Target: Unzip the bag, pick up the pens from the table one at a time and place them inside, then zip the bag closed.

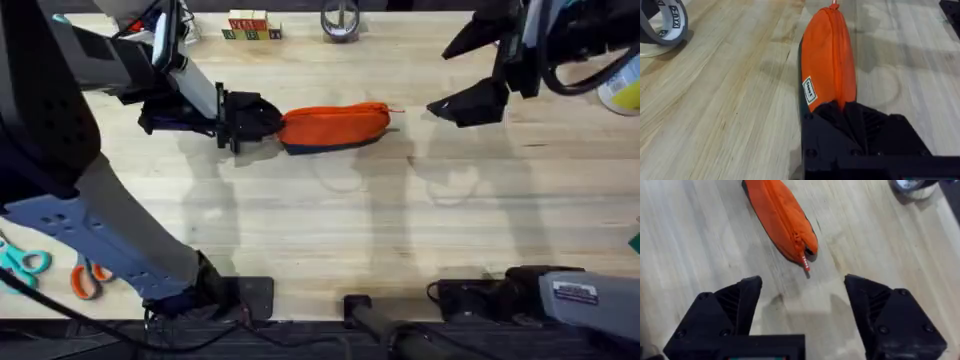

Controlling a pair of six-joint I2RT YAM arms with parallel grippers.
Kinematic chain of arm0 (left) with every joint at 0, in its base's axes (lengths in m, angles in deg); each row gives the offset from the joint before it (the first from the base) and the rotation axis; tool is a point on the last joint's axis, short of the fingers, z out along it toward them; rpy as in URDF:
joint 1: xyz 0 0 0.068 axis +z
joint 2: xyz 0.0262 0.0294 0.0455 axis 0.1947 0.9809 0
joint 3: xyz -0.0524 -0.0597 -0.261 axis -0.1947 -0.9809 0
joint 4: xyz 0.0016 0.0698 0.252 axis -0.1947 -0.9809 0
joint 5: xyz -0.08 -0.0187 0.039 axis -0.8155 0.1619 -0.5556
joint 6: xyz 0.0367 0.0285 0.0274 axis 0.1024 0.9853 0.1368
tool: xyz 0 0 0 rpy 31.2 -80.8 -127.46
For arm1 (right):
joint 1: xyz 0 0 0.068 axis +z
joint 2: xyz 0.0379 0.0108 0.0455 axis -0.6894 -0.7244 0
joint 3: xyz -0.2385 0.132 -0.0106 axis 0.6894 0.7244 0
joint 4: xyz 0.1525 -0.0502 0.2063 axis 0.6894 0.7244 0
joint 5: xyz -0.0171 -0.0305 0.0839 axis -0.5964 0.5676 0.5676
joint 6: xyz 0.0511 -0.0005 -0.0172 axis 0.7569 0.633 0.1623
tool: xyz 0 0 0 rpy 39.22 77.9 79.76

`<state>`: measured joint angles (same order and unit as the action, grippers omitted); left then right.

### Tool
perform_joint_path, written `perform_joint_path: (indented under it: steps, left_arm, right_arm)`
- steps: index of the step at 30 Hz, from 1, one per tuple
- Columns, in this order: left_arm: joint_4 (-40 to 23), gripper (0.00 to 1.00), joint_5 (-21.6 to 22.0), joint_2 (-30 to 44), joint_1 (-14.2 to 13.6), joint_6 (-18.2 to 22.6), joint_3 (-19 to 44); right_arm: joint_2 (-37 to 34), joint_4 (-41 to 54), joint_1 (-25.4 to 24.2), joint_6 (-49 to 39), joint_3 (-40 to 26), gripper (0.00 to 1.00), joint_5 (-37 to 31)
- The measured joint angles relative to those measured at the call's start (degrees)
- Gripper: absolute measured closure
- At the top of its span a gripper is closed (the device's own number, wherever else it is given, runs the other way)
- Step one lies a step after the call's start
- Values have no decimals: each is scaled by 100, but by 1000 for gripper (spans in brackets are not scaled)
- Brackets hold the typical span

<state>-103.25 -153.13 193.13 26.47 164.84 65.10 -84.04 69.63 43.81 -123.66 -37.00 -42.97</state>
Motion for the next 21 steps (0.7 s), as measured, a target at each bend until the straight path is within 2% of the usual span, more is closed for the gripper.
perform_joint_path:
  steps: [7, 15, 21]
  left_arm:
    - [0, 959, 0, 0, 0, 0, 0]
    - [0, 959, 0, 1, 0, 0, 0]
    - [0, 959, 0, 2, 0, 0, 0]
  right_arm:
    - [-9, 0, -22, -523, 0, 6, 88]
    - [-454, -42, -494, -799, -11, 7, 1014]
    - [-958, -50, -684, -883, -11, 9, 1313]
